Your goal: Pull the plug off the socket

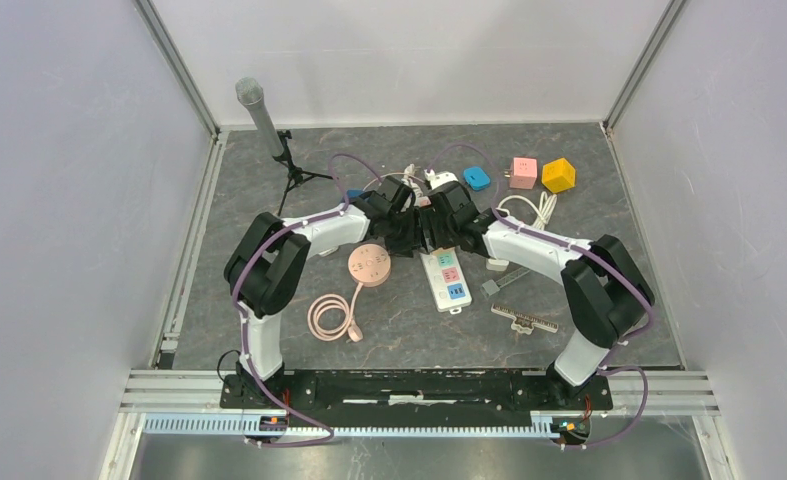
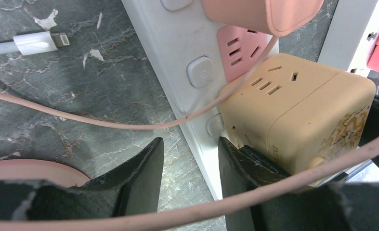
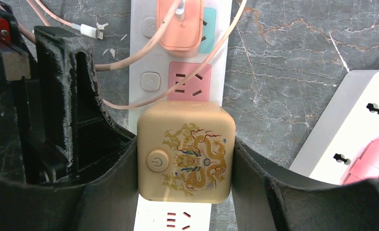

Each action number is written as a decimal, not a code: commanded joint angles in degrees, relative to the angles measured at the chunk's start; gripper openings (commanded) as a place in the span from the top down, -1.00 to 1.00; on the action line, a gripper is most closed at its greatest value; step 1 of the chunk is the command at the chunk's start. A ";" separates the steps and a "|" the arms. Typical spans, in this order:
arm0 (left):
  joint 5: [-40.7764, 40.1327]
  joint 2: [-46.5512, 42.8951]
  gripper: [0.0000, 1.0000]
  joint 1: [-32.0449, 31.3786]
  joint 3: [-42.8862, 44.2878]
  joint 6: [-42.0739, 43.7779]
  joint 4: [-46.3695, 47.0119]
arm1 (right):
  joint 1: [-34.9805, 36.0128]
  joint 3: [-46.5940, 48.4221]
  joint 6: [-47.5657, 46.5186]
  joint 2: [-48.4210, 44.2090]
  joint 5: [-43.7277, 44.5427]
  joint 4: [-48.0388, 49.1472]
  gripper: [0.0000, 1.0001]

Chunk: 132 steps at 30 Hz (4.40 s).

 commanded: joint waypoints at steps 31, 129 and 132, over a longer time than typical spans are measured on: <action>-4.97 4.77 0.43 -0.31 -3.70 4.80 -4.47 | 1.63 2.66 -4.68 -2.91 -0.44 1.28 1.00; 4.75 -34.37 -0.92 -0.87 -21.53 8.80 18.80 | -25.29 12.98 -7.38 1.92 -25.27 3.54 -0.92; 4.56 -34.50 -0.92 -0.87 -21.76 8.35 18.81 | -24.02 7.55 -7.77 -1.70 -27.53 7.51 -0.91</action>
